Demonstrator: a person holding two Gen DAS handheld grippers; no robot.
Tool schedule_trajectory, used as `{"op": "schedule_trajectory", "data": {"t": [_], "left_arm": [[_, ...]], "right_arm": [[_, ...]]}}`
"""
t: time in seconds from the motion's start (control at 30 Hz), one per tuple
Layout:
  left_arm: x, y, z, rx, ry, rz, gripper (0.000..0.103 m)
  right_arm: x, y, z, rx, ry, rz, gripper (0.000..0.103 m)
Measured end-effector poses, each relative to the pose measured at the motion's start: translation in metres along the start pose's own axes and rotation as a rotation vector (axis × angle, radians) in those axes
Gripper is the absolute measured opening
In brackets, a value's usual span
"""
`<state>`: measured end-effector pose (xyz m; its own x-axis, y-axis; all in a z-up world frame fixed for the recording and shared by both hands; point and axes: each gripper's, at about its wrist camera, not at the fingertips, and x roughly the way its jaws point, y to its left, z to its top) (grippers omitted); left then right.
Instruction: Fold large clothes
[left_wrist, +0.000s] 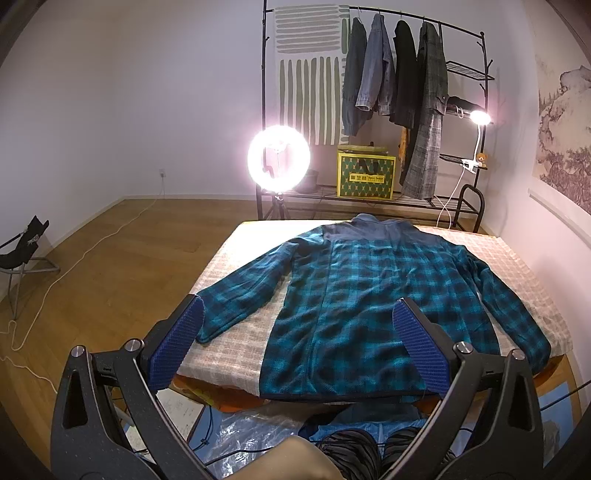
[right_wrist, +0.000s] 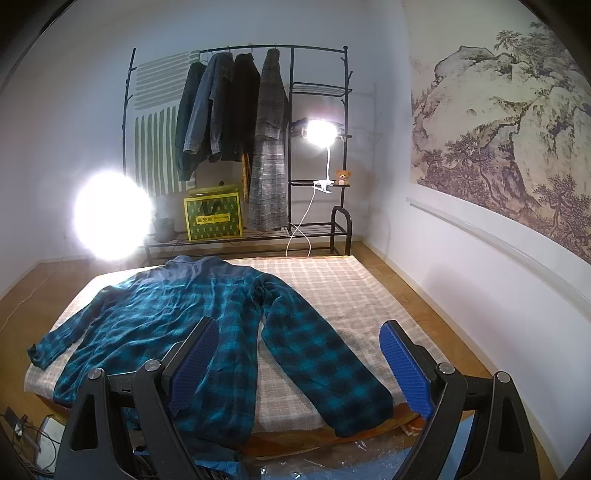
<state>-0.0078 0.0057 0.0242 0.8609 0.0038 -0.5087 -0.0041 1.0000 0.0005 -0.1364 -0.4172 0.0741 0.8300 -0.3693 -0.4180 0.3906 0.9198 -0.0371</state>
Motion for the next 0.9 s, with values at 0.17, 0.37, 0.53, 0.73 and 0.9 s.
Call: {"op": "schedule_trajectory", "data": {"t": [0.17, 0.37, 0.53, 0.73, 0.9], "left_arm": [[-0.0001, -0.0003, -0.001, 0.0, -0.001, 0.0, 0.103], [-0.0016, 0.0007, 0.0014, 0.0, -0.004, 0.001, 0.103], [-0.0013, 0.0014, 0.0008, 0.0, -0.004, 0.002, 0.103], [-0.0021, 0.0025, 0.0016, -0.001, -0.005, 0.0, 0.103], [-0.0028, 0.0032, 0.0023, -0.001, -0.006, 0.0, 0.103]], "right_arm": [[-0.0004, 0.0002, 0.0008, 0.001, 0.001, 0.0, 0.091], [-0.0001, 0.0015, 0.0006, 0.0, 0.003, 0.0, 0.091], [0.0001, 0.0029, 0.0006, -0.002, 0.004, 0.0, 0.091], [0.0003, 0.0032, 0.0004, -0.002, 0.005, 0.0, 0.091], [0.0003, 0.0029, 0.0003, -0.001, 0.007, 0.0, 0.091]]}}
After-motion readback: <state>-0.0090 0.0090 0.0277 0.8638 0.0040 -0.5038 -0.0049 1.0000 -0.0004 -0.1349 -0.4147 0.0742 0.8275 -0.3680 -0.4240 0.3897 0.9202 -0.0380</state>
